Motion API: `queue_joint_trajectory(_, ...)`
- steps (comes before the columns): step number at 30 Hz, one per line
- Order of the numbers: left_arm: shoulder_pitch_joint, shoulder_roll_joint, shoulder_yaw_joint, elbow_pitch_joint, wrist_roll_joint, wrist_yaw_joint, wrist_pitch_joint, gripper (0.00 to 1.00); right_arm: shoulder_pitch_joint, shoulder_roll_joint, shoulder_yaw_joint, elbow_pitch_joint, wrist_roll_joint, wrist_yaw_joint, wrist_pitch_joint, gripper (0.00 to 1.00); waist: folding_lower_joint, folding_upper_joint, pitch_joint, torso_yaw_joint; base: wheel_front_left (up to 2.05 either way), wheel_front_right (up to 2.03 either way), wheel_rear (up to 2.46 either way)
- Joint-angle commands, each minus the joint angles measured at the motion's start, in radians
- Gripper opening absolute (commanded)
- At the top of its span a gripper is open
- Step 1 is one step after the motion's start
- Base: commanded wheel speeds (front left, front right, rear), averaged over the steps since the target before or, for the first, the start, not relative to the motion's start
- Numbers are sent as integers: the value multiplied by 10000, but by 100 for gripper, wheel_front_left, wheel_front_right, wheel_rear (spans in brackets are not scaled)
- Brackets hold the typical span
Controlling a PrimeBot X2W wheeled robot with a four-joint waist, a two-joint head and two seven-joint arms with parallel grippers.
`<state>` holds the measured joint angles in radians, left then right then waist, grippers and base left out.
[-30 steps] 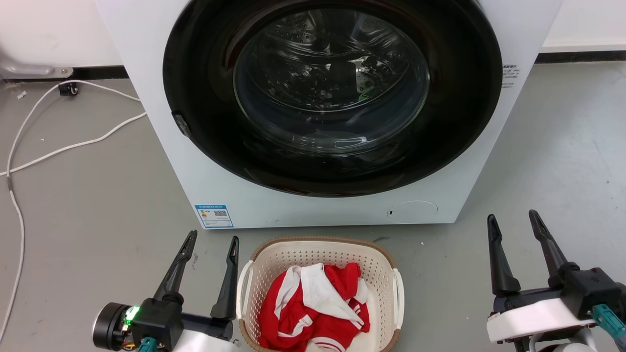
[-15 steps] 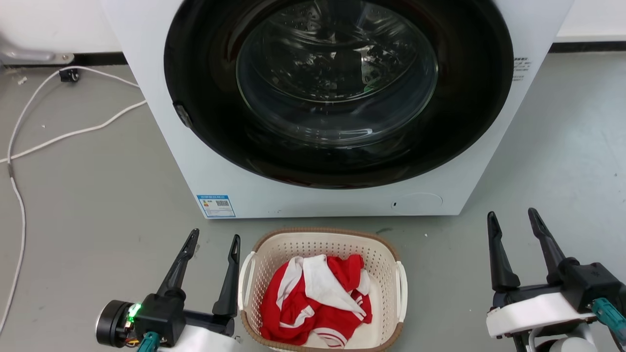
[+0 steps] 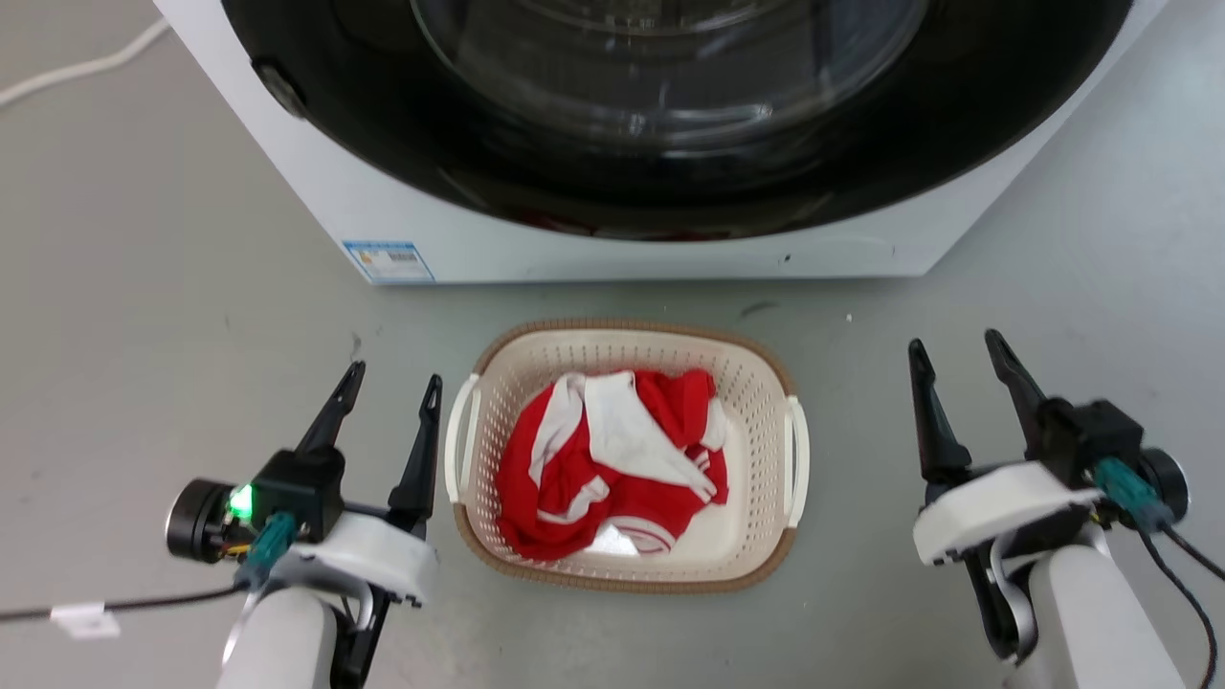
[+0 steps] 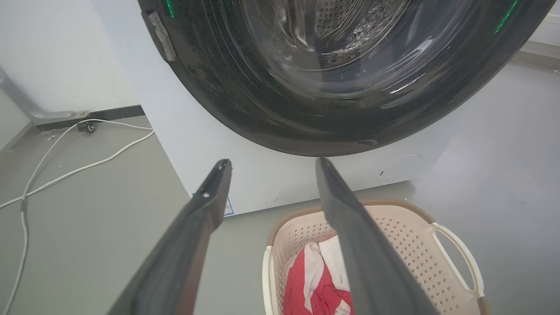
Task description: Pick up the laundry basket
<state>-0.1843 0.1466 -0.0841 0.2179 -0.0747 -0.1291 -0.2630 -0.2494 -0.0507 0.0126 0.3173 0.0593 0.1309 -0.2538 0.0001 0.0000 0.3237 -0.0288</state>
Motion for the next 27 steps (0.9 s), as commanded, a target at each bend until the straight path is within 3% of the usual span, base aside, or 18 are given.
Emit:
queue_joint_trajectory(1,-480,157,-172,391,-148,-14,-27,100,-480,9,66,320,-100,-3,81,100,-1,0,947,46,0,0,0)
queue_joint_trajectory(13,-3758,1335,-2521,4410,-1519,-18,-25,100,-2864,8,348,3623,215,-3,1121,100,-1,0,2909,157,0,0,0)
queue_joint_trajectory(20,-5313,1377,-3622,6390,-2418,-18,-27,100,-3930,8,501,5363,527,-3,1539,100,-1,0,3623,205,0,0,0)
queue_joint_trajectory(27,-6445,1401,-5342,7604,-3663,-17,171,100,-4937,9,947,6731,1037,-3,1562,100,-1,0,4175,296,0,0,0)
